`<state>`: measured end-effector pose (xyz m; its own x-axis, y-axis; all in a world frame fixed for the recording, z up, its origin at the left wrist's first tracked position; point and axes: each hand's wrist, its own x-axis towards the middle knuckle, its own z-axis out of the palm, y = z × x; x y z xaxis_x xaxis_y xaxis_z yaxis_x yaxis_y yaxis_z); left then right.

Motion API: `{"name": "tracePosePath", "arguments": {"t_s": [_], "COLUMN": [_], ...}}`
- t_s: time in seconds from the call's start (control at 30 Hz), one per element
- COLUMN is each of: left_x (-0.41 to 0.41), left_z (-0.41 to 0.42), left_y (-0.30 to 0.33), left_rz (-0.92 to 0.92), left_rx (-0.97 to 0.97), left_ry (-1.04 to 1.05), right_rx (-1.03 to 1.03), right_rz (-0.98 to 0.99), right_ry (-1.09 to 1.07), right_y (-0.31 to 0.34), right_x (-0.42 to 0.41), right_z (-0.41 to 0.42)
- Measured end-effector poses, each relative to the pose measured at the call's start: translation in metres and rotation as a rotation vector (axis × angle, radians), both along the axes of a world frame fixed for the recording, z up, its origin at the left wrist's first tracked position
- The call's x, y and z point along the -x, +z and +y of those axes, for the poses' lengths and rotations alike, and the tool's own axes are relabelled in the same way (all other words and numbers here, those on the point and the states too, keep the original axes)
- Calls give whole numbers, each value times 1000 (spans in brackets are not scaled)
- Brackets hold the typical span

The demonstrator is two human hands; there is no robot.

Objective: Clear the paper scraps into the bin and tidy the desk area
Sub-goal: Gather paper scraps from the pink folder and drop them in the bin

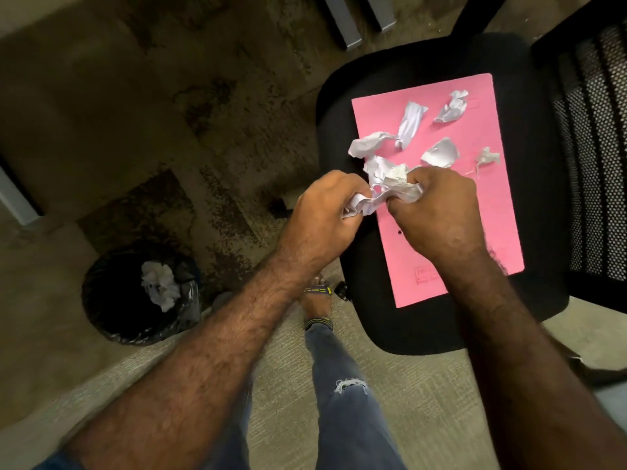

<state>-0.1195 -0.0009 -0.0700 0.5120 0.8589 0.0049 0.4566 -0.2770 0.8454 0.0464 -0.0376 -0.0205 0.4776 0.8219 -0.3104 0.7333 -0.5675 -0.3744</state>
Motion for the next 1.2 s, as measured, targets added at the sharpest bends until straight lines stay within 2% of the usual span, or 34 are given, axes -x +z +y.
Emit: {"name": "tracePosePath", "arguments": {"t_s": [0.47,0.9,1.2], "left_x": [179,361,428], "left_z": [-16,-72,-112], "left_y": [-12,-44,-72], "left_rz": [7,120,109], "left_rx": [-9,91,176], "left_ry": [179,460,623], "right_rx": [37,148,224], "right_rz": [71,149,129], "right_ry": [141,491,708], "right_y": [-11,-47,-87], "right_x": [168,357,440], "right_z": [17,15,8]}}
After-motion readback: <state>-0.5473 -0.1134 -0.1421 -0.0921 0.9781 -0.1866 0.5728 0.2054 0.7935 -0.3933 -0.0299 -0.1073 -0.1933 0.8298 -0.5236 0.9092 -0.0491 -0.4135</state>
